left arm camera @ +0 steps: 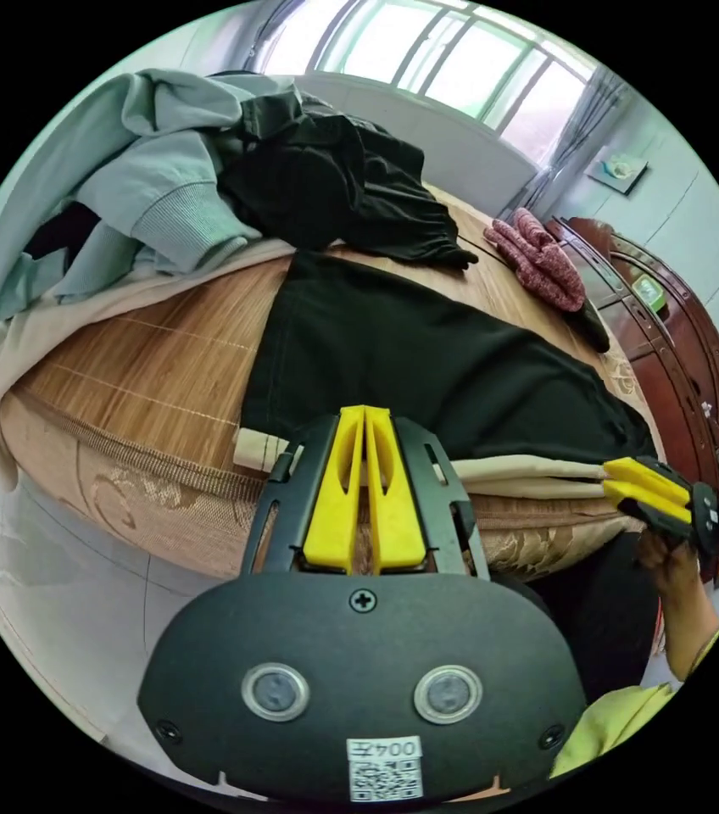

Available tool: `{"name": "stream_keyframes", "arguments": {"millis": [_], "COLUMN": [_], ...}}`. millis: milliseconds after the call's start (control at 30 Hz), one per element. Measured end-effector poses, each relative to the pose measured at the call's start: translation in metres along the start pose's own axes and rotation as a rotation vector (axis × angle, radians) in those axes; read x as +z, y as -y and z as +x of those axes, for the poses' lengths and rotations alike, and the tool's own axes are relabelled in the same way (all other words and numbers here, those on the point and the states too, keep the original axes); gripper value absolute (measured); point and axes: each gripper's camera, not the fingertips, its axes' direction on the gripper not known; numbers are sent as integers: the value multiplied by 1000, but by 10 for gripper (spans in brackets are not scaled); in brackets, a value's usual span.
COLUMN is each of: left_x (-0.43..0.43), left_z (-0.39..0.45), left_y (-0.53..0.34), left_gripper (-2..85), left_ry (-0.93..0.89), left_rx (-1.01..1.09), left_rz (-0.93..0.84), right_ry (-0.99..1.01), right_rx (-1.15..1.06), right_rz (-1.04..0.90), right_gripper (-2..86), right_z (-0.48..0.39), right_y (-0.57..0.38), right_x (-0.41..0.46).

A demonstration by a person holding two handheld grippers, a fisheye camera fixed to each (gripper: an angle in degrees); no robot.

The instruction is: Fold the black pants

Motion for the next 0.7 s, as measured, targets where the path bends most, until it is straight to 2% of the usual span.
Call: {"name": "stream_keyframes", "arguments": {"millis": [133,233,300,400,467,700], "left_x": [13,21,28,35,39,54], "left_z": [2,13,23,29,32,30], "left_y": [-3,-1,-1,-2,-1,7], "left_gripper": [0,1,1,1,1,1], "left_ry": [-36,-11,23,36,38,-3], "left_rx": [-5,9,20,14,15,10], "left_rz": [-2,-20,-24,-27,-31,-72], "right_ry": [-139,-36,-133,-128,-201,-230], "right_rx": [201,294,238,124,34,-57], "right_rz": [-94,2,-66,-203,-259,-297], "right_gripper": [63,62,64,67,71,81], "right_z": [93,129,132,130,124,129], "right_y": [-78,-98,-91,-82,-79,-72], "right_x": [-21,-46,-48,-34,-26,-27]}}
